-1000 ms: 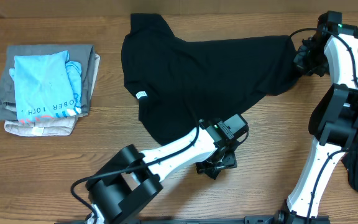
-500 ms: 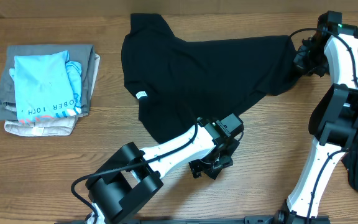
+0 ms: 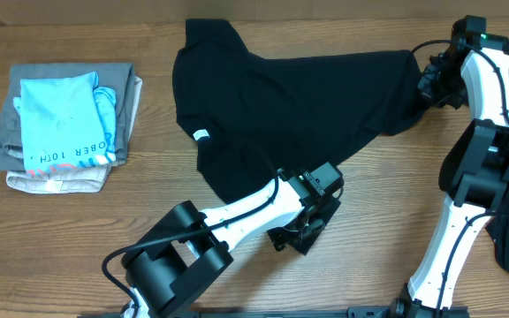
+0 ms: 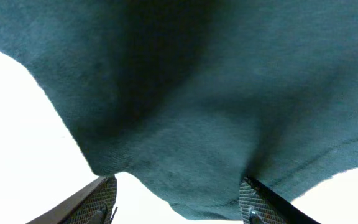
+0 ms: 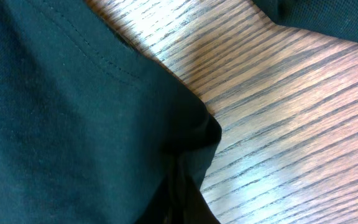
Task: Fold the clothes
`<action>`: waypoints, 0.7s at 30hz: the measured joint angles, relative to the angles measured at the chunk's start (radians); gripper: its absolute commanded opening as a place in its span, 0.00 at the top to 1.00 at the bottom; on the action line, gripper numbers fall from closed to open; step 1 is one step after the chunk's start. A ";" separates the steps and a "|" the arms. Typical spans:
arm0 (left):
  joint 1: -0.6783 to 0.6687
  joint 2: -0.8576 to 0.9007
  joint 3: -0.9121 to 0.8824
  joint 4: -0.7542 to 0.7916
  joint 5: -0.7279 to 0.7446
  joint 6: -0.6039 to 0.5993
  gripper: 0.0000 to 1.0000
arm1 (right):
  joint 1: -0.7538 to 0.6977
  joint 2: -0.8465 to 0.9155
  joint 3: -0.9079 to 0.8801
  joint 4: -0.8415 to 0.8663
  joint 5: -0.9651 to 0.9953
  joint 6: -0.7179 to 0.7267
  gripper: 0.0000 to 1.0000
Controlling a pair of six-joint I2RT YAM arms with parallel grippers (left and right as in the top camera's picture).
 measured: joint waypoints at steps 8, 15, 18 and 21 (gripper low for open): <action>0.000 0.000 -0.011 0.027 0.000 -0.011 0.38 | 0.000 0.000 0.000 0.000 0.000 0.000 0.96; 0.001 -0.016 -0.080 0.175 0.031 -0.003 0.50 | 0.000 0.000 0.000 -0.001 0.000 0.000 0.96; 0.001 -0.022 -0.093 0.191 0.046 0.002 0.65 | 0.000 0.000 0.000 -0.002 0.000 0.000 0.96; 0.001 -0.022 -0.099 0.194 0.064 0.003 0.75 | 0.000 0.000 0.000 -0.002 0.000 0.000 0.96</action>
